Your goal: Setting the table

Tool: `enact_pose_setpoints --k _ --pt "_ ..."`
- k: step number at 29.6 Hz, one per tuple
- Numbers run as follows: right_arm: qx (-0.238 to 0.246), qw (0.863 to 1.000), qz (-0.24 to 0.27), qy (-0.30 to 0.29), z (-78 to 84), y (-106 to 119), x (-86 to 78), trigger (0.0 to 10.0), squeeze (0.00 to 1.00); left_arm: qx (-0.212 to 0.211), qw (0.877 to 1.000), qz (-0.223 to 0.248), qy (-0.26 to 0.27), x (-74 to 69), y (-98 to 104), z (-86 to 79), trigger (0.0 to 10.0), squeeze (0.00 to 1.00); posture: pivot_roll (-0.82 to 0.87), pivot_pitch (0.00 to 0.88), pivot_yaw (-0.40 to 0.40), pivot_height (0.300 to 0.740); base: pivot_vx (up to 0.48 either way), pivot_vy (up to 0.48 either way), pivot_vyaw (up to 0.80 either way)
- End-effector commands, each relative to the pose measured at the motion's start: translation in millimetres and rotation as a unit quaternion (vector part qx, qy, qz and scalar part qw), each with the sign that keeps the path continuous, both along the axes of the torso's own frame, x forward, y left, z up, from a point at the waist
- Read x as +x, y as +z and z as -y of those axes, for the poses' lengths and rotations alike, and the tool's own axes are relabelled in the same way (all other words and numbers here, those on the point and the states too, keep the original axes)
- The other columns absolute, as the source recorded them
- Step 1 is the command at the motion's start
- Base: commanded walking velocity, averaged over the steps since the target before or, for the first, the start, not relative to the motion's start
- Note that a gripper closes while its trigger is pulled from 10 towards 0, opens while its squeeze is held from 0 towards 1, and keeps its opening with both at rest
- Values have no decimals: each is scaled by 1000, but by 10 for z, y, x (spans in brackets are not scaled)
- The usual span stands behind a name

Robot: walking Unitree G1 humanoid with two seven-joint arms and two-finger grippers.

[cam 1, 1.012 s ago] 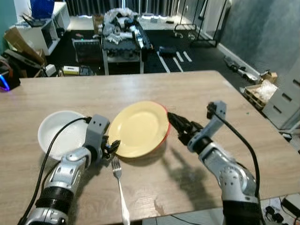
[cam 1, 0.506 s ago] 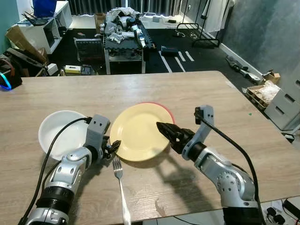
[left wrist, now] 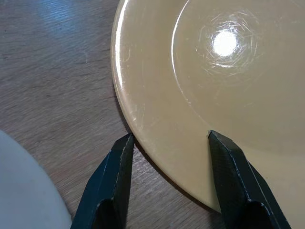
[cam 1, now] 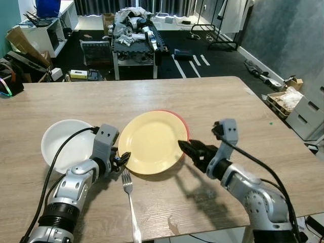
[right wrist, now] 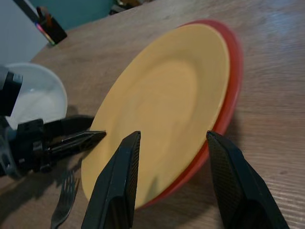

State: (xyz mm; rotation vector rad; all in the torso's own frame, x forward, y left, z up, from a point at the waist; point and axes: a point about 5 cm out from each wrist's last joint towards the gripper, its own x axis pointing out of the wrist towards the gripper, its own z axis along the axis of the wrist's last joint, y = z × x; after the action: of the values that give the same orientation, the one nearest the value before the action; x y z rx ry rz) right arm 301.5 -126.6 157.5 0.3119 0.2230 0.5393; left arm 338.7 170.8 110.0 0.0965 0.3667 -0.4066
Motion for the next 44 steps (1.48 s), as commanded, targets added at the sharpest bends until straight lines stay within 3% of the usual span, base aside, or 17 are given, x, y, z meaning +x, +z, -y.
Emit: enact_pose_setpoints --k 1,12,18,25,40,44 --pt "-7 1000 0 5 -7 -16 -25 10000 0 5 999 -42 8 -84 -186 -27 10000 0 -36 0 20 740 0 0 0" --pt "-15 1000 -21 11 -80 -145 -47 10000 0 3 999 -42 11 -92 -191 -24 10000 0 -29 0 14 740 0 0 0" --pt "-23 1000 -12 -17 45 -121 10 10000 0 1 999 -44 12 -102 -200 -33 10000 0 -32 0 14 740 0 0 0" --pt "-25 999 -10 -20 59 -112 15 10000 0 -1 999 -43 11 -101 -198 -21 10000 0 -34 0 13 740 0 0 0" --pt "-8 1000 -14 6 -114 -127 -1 10000 0 -2 999 -43 11 -97 -198 -15 10000 0 -32 0 12 740 0 0 0" --pt "7 1000 -15 20 -248 -113 12 10000 0 -2 999 -43 12 -95 -198 -14 10000 0 -30 0 10 740 0 0 0"
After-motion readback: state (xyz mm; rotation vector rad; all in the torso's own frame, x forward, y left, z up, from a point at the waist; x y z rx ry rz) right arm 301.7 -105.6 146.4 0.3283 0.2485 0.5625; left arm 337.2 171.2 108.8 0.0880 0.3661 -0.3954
